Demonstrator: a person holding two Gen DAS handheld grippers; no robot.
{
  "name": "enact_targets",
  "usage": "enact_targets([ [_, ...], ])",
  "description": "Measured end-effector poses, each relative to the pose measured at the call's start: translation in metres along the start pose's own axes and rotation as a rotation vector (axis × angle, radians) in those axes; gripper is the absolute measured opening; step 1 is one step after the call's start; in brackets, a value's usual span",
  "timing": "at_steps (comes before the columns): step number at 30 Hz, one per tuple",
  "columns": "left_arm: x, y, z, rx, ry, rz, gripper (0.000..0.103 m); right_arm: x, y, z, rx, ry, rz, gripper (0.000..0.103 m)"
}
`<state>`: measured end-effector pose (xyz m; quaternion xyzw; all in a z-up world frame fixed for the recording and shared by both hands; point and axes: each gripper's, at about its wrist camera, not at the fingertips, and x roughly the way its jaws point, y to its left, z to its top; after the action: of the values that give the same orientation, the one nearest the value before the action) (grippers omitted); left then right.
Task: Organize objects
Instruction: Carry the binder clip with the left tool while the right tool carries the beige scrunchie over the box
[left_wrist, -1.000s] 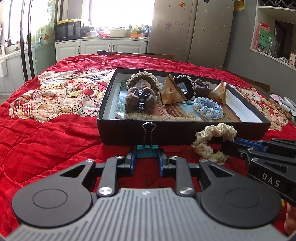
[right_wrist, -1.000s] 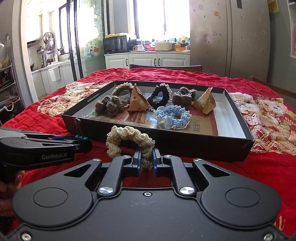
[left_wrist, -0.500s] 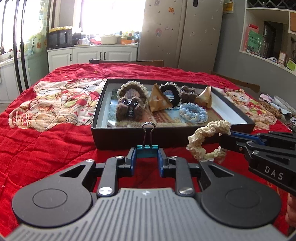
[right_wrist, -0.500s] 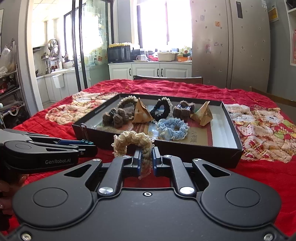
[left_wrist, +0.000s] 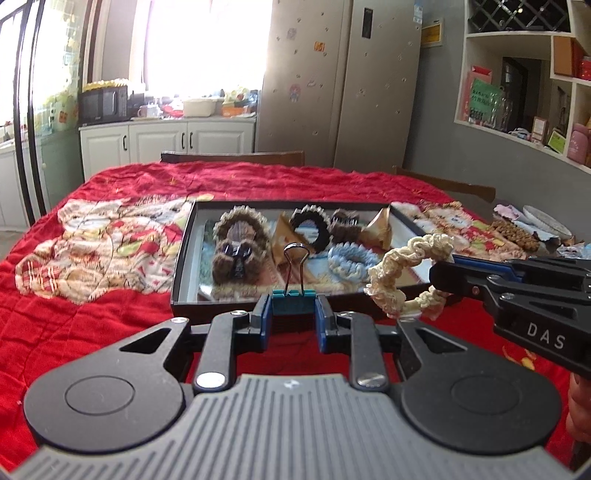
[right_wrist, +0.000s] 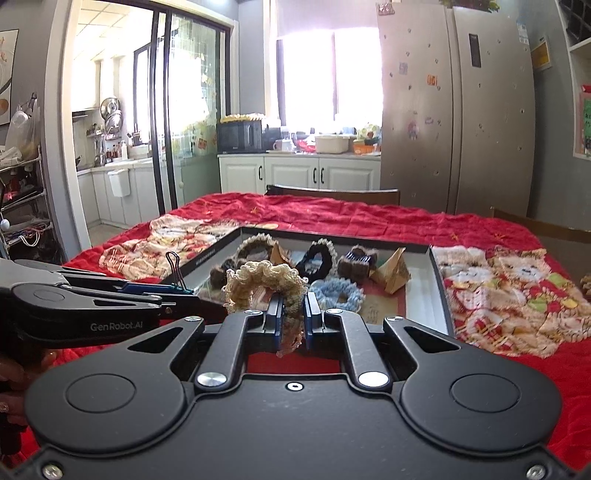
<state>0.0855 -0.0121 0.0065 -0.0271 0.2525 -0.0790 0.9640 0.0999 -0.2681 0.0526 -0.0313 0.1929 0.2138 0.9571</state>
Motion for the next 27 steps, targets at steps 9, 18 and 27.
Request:
enact_targets([
  [9,-0.011,-0.006,0.022,0.027,-0.069,-0.025,0.027,-0.009,0.000,0.018,-0.022,-0.048,-0.025,0.011],
  [18,-0.003,-0.009,0.049,0.056,-0.121,-0.008,0.027,-0.004,-0.008,0.039,-0.037,-0.073,-0.064,0.011],
  [27,0.036,-0.010,0.063,0.066,-0.067,-0.008,0.027,0.032,-0.036,0.055,0.013,-0.042,-0.114,0.011],
])
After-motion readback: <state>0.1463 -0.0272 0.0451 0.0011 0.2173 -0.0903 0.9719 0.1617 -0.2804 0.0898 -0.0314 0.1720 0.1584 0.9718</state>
